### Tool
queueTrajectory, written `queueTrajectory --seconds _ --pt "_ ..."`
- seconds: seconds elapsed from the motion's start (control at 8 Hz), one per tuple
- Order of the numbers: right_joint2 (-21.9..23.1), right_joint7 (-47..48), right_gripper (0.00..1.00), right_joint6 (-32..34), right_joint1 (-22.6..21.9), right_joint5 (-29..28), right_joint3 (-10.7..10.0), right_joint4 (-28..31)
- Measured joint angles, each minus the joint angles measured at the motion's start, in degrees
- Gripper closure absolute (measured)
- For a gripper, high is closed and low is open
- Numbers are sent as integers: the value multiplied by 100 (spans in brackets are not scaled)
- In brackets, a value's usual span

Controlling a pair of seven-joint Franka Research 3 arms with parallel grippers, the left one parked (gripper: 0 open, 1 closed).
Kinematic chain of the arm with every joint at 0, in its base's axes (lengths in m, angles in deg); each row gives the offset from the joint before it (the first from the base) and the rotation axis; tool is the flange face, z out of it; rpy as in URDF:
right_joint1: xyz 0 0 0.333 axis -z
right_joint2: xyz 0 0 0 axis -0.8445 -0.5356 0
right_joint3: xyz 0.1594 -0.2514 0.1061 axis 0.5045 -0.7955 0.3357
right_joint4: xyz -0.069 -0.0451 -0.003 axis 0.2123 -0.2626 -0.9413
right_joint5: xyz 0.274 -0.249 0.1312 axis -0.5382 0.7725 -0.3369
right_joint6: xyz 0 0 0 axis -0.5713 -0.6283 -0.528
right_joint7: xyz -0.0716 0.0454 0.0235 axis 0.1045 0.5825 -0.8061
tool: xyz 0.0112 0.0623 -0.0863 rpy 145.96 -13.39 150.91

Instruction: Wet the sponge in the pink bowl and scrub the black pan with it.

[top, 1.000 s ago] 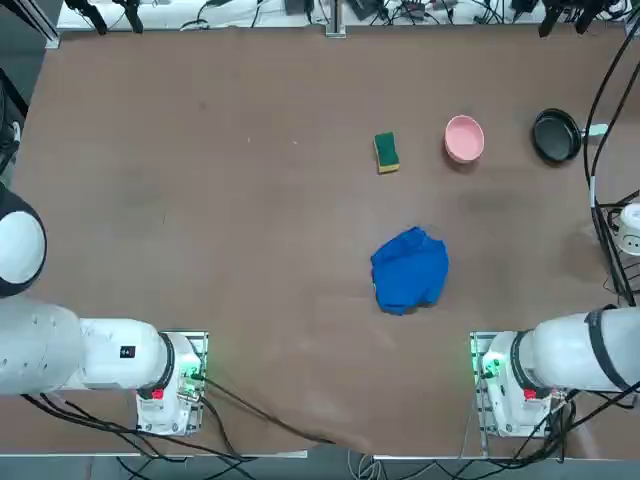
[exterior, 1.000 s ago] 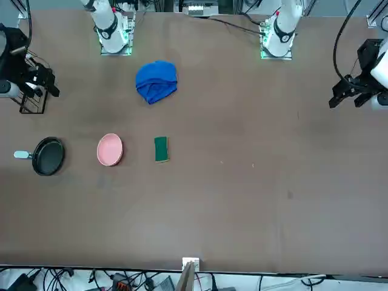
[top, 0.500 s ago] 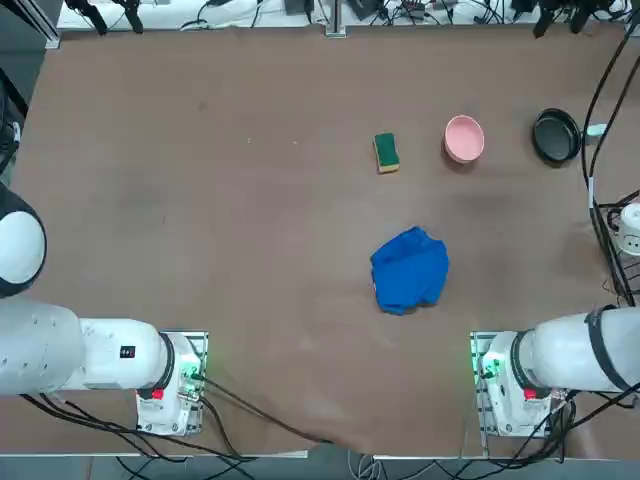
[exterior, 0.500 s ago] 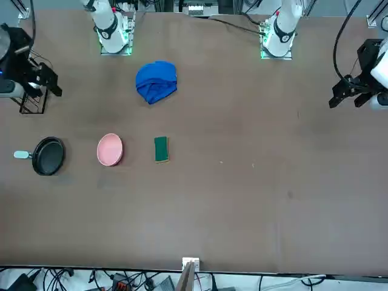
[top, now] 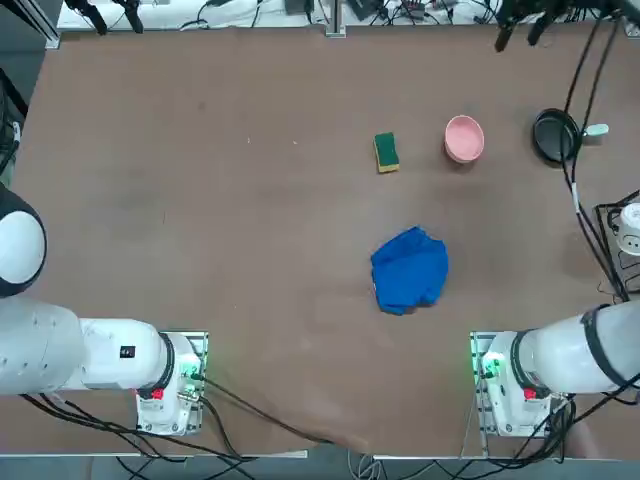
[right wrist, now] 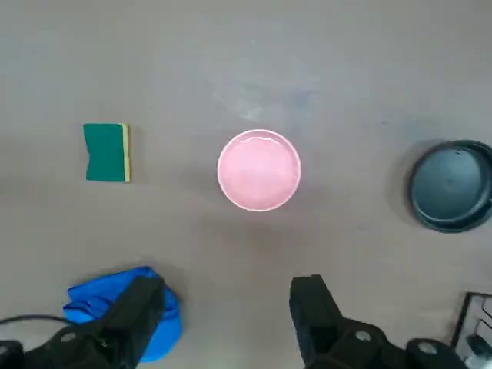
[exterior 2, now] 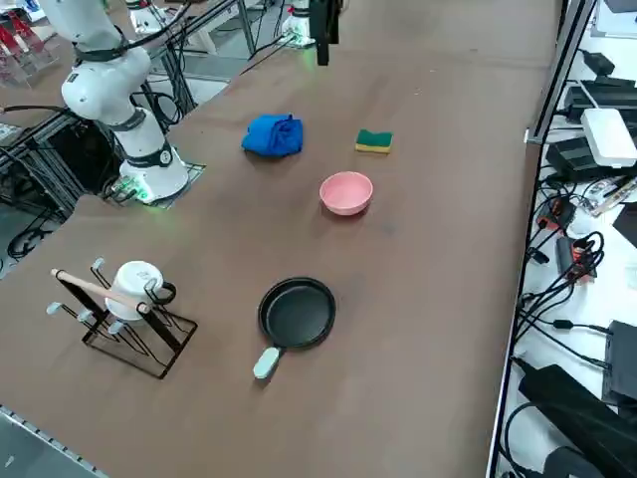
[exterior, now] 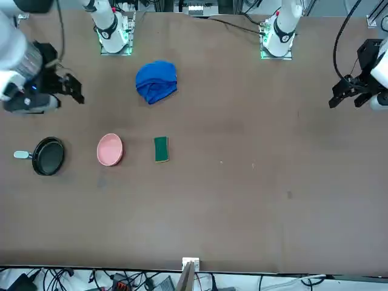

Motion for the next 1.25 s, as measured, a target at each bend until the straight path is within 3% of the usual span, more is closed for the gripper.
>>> queueTrajectory --seconds 0.5,1.0,1.25 --pt "-481 78 0 -518 -350 -433 4 50" --pt "-724 1383 0 -1840 -1105 -446 18 627" --pt "-894 1535 0 -2909 -1447 -446 21 1224"
